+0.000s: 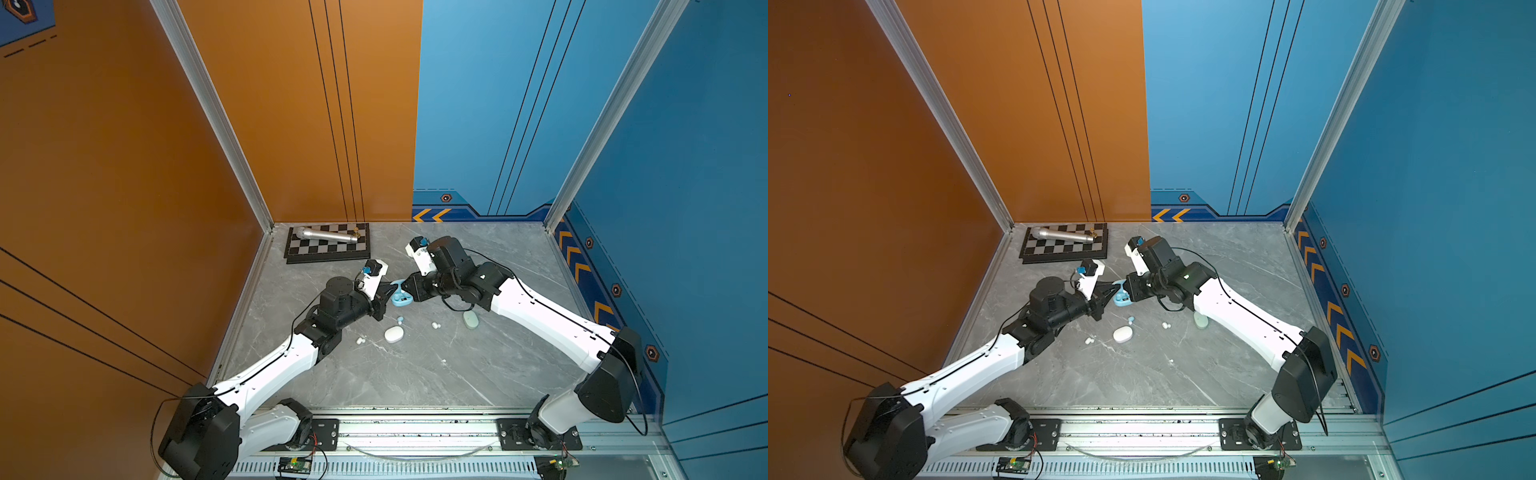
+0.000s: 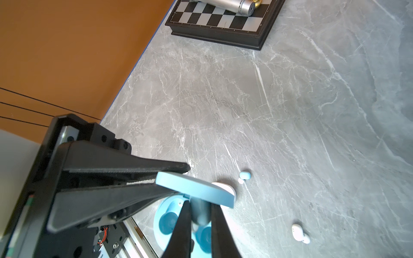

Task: Insert wireless bluetooth earbuds into charging case
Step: Insert the wireless bluetooth earbud into the charging case.

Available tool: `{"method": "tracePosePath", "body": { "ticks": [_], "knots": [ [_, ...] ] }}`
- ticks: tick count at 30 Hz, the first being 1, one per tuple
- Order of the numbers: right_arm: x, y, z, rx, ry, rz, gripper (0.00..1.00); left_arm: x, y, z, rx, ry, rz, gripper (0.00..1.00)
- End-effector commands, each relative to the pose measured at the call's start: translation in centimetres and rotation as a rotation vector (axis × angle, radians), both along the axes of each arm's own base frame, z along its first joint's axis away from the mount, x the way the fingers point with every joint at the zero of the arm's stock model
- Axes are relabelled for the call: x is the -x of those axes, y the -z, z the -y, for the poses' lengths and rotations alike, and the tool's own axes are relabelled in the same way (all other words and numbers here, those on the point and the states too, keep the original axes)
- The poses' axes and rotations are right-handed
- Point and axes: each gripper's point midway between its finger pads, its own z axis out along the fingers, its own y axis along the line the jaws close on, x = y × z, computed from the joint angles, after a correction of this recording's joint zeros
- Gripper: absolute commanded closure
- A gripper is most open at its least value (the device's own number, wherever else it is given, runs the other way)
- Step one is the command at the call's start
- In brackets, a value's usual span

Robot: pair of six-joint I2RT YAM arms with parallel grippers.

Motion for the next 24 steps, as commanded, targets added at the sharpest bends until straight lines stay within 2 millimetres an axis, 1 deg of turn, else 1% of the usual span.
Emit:
{"method": "tracePosePath", "body": {
  "ticks": [1,9,17,24],
  "knots": [
    [0.4,-0.7,0.8,0.016,-0.026,0.029,0.86,0.3,-2.0,0.3,0.025,0.037,0.03,1.0],
    [1.5,-0.8,1.1,0.033,-0.083,0.042,0.86,0.0,-2.4,0.0,0.028,0.032,0.034,1.0],
    [1.9,-0.6,1.5,0.053,-0.102,0.05,0.86,-0.2,-2.7,-0.1,0.032,0.03,0.038,1.0],
    [2.1,0.1,1.8,0.077,-0.114,0.051,0.86,-0.2,-3.1,0.2,0.04,0.042,0.038,1.0]
  ]
}}
